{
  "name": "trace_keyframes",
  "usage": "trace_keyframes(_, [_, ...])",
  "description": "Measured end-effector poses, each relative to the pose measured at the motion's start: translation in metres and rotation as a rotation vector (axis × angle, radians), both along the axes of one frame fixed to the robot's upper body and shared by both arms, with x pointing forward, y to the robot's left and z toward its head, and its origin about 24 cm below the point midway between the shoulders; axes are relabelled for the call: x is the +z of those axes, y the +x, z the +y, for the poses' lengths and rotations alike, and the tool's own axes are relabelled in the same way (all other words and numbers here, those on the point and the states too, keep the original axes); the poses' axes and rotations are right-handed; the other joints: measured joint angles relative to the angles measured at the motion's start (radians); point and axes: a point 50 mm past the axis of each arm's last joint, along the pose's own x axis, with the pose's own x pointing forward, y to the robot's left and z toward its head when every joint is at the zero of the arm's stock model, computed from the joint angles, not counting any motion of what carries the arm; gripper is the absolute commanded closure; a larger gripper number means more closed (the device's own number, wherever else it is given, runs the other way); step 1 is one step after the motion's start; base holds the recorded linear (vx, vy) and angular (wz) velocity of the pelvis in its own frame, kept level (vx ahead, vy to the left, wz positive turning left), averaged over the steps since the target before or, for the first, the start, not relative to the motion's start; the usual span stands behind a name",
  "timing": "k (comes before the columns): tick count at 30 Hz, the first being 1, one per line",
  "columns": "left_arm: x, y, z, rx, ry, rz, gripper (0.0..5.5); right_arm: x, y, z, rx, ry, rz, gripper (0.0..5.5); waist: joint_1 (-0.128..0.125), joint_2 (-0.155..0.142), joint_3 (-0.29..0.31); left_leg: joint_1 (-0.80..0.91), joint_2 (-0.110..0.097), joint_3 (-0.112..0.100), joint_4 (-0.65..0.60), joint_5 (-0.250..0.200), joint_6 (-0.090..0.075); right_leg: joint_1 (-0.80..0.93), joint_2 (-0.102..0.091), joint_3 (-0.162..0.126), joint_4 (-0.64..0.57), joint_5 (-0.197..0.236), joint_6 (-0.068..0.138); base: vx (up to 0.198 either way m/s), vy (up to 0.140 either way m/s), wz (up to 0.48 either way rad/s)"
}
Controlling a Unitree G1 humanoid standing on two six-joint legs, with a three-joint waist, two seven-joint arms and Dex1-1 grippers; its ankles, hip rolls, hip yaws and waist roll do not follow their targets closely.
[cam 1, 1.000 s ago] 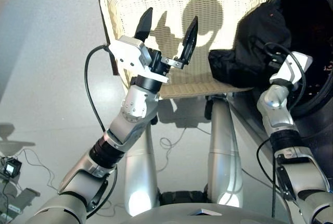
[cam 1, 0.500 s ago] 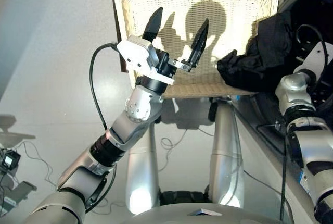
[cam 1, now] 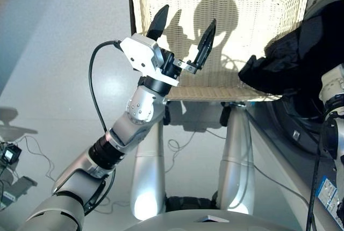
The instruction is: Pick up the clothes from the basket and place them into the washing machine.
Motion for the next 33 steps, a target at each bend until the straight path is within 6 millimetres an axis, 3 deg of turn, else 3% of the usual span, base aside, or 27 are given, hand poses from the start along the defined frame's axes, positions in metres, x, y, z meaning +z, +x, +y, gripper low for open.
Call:
trace_keyframes(9, [0.000, 0.002, 0.006, 0.012, 0.007, 0.007, 0.00, 0.007, -0.008, -0.011, -0.065, 0.189, -0.187, 5.50, -0.008, 0.000, 0.000, -0.038, 0.000, 0.006, 0.026, -0.007, 0.010, -0.026, -0.002, 0.009, -0.007, 0.011, 0.013, 0.000, 0.000, 0.000])
trace_keyframes(10, [0.000, 0.002, 0.007, 0.014, 0.011, 0.008, 0.00, 0.007, -0.009, -0.012, -0.070, 0.204, -0.193, 5.22, -0.009, 0.000, 0.000, -0.040, 0.000, 0.006, 0.026, -0.009, 0.013, -0.027, -0.003, 0.010, -0.006, 0.011, 0.013, 0.000, 0.000, 0.000])
trace_keyframes(11, [0.000, 0.002, 0.008, 0.015, 0.013, 0.010, 0.00, 0.006, -0.009, -0.012, -0.074, 0.215, -0.196, 0.00, -0.008, 0.000, 0.000, -0.039, -0.001, 0.008, 0.026, -0.010, 0.014, -0.027, -0.003, 0.012, -0.007, 0.012, 0.014, 0.000, 0.000, 0.000])
trace_keyframes(15, [0.001, 0.001, 0.009, 0.018, 0.020, 0.002, 0.00, 0.007, -0.008, -0.010, -0.052, 0.191, -0.196, 0.00, -0.009, 0.000, 0.000, -0.038, -0.001, 0.010, 0.033, -0.011, 0.015, -0.027, -0.003, 0.014, -0.007, 0.011, 0.016, 0.000, 0.000, 0.000])
trace_keyframes(19, [0.003, 0.000, 0.007, 0.007, 0.000, -0.002, 0.00, 0.024, 0.002, 0.004, 0.068, -0.012, -0.207, 0.00, -0.015, 0.000, 0.000, -0.035, 0.000, 0.013, 0.035, -0.012, 0.013, -0.025, -0.001, 0.016, -0.005, 0.014, 0.019, 0.000, 0.000, 0.000])
trace_keyframes(23, [0.005, -0.003, 0.007, 0.002, -0.040, -0.001, 0.00, 0.026, 0.019, 0.053, 0.269, -0.262, -0.201, 0.00, -0.043, 0.000, 0.000, -0.029, 0.005, 0.012, 0.038, -0.016, 0.013, -0.021, 0.004, 0.016, 0.004, 0.010, 0.014, 0.000, 0.000, 0.000])
trace_keyframes(25, [0.007, -0.003, 0.008, 0.004, -0.059, -0.007, 0.00, 0.010, 0.021, 0.086, 0.399, -0.437, -0.140, 0.00, -0.050, -0.001, 0.000, -0.026, 0.012, 0.014, 0.040, -0.019, 0.011, -0.021, 0.012, 0.019, 0.007, 0.009, 0.011, 0.000, 0.000, 0.000])
trace_keyframes(28, [0.006, -0.003, 0.009, 0.016, -0.077, -0.002, 0.00, -0.031, 0.022, 0.142, 0.611, -0.611, -0.021, 0.00, -0.069, -0.006, -0.001, -0.022, 0.016, 0.014, 0.039, -0.021, 0.008, -0.021, 0.021, 0.020, 0.010, 0.008, 0.005, 0.000, 0.000, 0.000])
trace_keyframes(31, [0.005, -0.003, 0.009, 0.014, -0.089, 0.005, 0.00, -0.079, 0.018, 0.172, 0.762, -0.659, 0.137, 0.00, -0.083, -0.006, -0.001, -0.020, 0.020, 0.015, 0.037, -0.022, 0.007, -0.022, 0.025, 0.021, 0.011, 0.007, 0.005, 0.000, 0.000, 0.000])
trace_keyframes(33, [0.004, -0.003, 0.008, 0.013, -0.091, 0.007, 0.00, -0.095, 0.015, 0.180, 0.806, -0.645, 0.188, 0.00, -0.093, -0.006, -0.001, -0.020, 0.021, 0.019, 0.037, -0.022, 0.006, -0.024, 0.025, 0.024, 0.011, 0.006, 0.007, 0.000, 0.000, 0.000])
